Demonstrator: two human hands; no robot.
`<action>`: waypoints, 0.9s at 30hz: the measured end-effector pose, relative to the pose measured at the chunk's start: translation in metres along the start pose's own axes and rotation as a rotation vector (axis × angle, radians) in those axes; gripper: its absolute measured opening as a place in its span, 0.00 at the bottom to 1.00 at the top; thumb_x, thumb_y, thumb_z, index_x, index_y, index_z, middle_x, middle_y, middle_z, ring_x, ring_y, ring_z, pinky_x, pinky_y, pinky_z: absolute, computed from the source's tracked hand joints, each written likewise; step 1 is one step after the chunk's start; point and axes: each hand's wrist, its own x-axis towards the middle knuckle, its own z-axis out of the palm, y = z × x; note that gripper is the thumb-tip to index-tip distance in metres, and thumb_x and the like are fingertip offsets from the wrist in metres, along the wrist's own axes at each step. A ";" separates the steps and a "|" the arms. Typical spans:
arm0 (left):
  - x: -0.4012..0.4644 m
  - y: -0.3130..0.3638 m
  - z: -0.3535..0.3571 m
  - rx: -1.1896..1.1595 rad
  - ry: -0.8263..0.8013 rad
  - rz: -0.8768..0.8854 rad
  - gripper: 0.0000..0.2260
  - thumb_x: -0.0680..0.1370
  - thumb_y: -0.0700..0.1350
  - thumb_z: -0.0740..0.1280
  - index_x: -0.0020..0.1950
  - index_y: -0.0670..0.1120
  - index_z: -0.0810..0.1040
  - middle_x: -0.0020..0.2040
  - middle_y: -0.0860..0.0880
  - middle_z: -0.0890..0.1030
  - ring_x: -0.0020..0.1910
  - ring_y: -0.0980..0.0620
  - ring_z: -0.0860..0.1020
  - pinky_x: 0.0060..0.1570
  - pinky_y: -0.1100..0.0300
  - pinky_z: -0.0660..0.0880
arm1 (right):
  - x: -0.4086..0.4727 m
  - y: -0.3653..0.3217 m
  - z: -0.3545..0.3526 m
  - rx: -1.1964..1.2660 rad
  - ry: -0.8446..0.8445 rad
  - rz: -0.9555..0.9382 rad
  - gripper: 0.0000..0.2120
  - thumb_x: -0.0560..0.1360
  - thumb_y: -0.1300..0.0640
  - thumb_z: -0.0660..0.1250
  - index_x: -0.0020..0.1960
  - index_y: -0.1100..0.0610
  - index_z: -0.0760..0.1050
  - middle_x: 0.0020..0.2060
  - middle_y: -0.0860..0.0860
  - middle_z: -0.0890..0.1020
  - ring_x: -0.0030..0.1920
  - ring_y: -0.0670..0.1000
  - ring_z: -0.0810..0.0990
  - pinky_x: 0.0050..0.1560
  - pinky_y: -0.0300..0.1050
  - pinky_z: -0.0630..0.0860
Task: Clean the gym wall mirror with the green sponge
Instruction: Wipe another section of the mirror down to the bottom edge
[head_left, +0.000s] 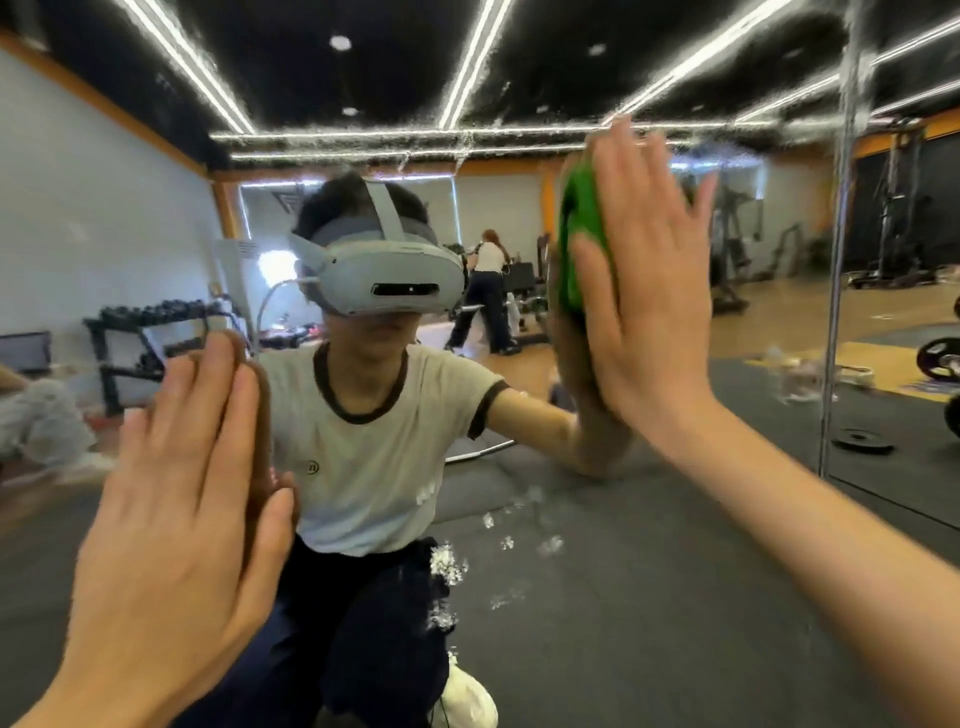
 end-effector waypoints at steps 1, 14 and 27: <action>-0.001 0.000 -0.001 0.006 -0.001 0.004 0.30 0.85 0.56 0.47 0.84 0.47 0.43 0.84 0.44 0.46 0.82 0.37 0.48 0.74 0.27 0.54 | 0.026 -0.008 0.006 0.015 0.065 0.127 0.23 0.85 0.56 0.52 0.78 0.65 0.61 0.77 0.62 0.64 0.79 0.61 0.58 0.78 0.54 0.41; 0.014 0.021 -0.026 0.130 0.061 0.126 0.31 0.81 0.47 0.54 0.81 0.35 0.52 0.82 0.41 0.52 0.82 0.48 0.45 0.81 0.52 0.43 | -0.038 -0.031 0.008 -0.038 -0.127 -0.142 0.23 0.86 0.54 0.51 0.79 0.61 0.58 0.78 0.60 0.62 0.80 0.55 0.51 0.80 0.51 0.39; 0.014 0.024 -0.028 0.094 0.072 0.110 0.30 0.82 0.46 0.56 0.80 0.35 0.53 0.82 0.44 0.52 0.82 0.49 0.45 0.80 0.54 0.43 | -0.101 -0.071 0.011 -0.113 -0.310 -0.458 0.27 0.86 0.52 0.54 0.82 0.57 0.50 0.80 0.50 0.55 0.81 0.52 0.50 0.80 0.51 0.41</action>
